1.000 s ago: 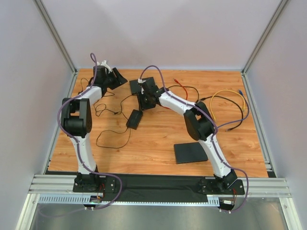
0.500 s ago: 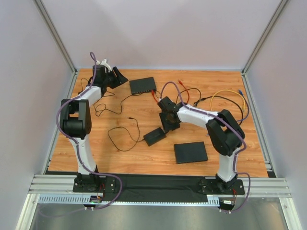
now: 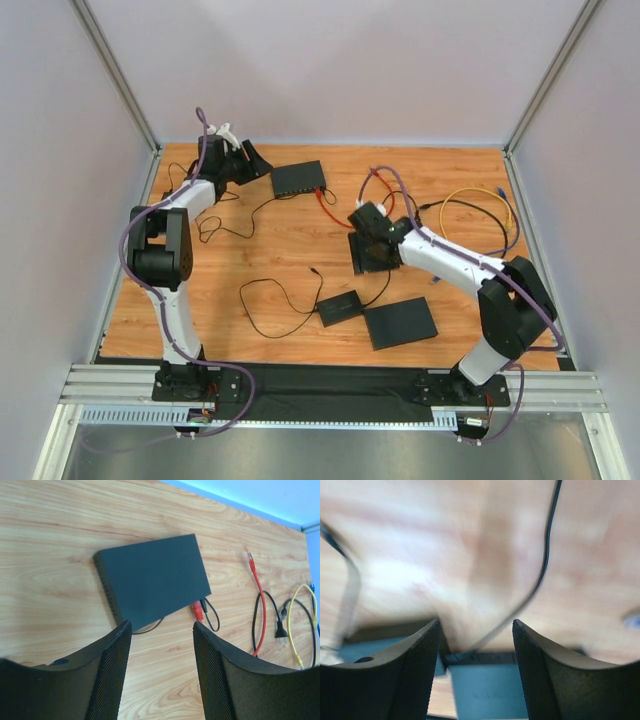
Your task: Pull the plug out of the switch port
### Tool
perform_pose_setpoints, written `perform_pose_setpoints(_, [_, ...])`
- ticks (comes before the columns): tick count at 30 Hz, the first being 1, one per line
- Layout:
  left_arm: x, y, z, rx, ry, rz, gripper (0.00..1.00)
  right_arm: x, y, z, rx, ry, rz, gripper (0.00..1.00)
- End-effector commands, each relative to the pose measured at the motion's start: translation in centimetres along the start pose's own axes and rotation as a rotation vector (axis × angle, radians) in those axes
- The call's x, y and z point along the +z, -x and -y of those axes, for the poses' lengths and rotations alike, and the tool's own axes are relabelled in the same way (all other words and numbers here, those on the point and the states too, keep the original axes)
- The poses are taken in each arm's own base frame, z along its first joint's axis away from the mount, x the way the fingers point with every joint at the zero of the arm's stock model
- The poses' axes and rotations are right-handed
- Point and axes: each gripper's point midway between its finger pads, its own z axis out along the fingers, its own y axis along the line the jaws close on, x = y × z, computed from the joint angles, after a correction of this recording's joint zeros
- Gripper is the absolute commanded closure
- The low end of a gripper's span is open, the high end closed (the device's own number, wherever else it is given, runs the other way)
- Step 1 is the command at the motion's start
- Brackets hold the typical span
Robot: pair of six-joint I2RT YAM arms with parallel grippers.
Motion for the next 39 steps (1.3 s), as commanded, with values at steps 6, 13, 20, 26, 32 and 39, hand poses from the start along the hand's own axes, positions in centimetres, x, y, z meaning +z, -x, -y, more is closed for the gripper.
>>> perform_pose_setpoints(6, [-0.1,2.3,6.3,0.185,-0.108,0.08,0.39,2.3,20.5,-4.1,-0.007,0.116,0.364,0.36])
perform_pose_setpoints(13, [1.5,1.9,3.1,0.152,0.023,0.086,0.39,4.8,34.3,-4.6,0.198,0.344,0.551,0.33])
perform_pose_setpoints(20, [3.6,1.8,2.1,0.129,0.027,0.082,0.36,10.2,38.1,-2.4,0.283,0.539,0.614,0.25])
perform_pose_setpoints(26, [4.7,0.6,-1.0,0.02,0.088,0.086,0.3,13.6,37.8,-1.8,0.389,0.624,0.561,0.25])
perform_pose_setpoints(32, [5.2,0.2,-2.1,-0.053,0.047,0.072,0.29,15.4,37.1,-2.8,0.402,0.677,0.532,0.25])
perform_pose_setpoints(39, [6.8,-0.7,-2.2,-0.1,0.01,0.023,0.3,16.6,36.6,-3.4,0.471,0.723,0.488,0.31])
